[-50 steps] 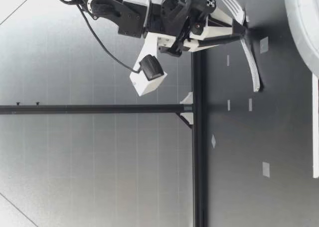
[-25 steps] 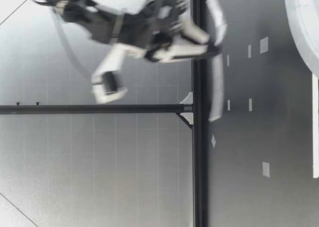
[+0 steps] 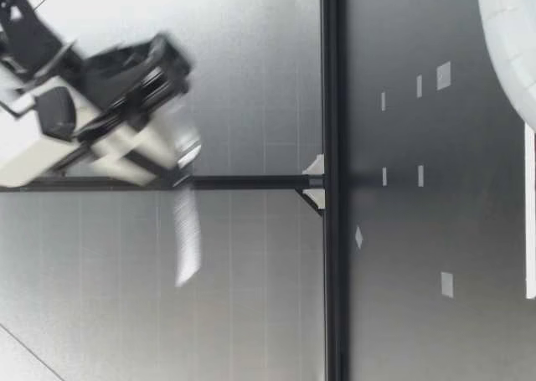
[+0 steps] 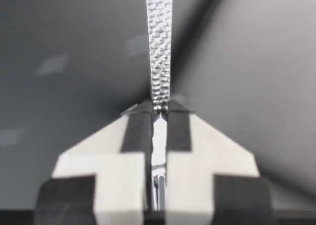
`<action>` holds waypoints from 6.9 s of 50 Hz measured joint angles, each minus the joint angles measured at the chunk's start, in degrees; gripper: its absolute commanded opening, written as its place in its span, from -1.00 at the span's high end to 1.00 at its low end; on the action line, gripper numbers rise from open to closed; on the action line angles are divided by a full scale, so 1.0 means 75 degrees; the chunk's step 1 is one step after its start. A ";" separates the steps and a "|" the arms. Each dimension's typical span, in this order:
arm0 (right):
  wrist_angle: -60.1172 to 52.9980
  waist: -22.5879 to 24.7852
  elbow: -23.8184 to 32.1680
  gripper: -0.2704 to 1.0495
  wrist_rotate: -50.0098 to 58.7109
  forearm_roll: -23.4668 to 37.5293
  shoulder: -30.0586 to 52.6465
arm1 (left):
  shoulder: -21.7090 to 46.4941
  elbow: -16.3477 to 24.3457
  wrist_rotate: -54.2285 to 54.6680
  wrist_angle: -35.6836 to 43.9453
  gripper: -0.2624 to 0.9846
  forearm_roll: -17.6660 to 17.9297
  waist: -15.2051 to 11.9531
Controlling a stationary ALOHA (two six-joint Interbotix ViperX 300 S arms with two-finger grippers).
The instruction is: Pick up the fork and place it on the plate.
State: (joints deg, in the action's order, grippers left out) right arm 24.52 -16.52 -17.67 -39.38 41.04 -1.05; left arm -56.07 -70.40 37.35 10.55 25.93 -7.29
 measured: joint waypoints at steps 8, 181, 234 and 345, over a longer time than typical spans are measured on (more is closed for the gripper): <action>-0.1500 0.0492 0.0270 0.57 0.0410 0.1172 -0.0152 | -0.0070 0.0328 0.0586 -0.0656 0.22 0.0000 0.0035; -0.7348 0.0469 0.0363 -0.36 -0.1207 -0.1137 -0.0035 | 0.0164 0.0410 0.0891 -0.1277 0.49 -0.0691 0.1266; -0.9105 0.0551 -0.4125 -0.35 0.0551 -0.7852 -0.1969 | 0.5473 0.2449 -0.4090 -0.5180 0.49 -0.4066 0.1945; -0.9258 0.0551 -0.4688 -0.35 0.0844 -0.7852 -0.2063 | 0.7816 0.4301 -0.4219 -0.6129 -0.35 -0.3562 0.2391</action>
State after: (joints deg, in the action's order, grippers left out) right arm -44.91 -12.39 -52.82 -33.05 -17.84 -16.52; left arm 2.55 -38.14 5.71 -35.42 -0.79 10.63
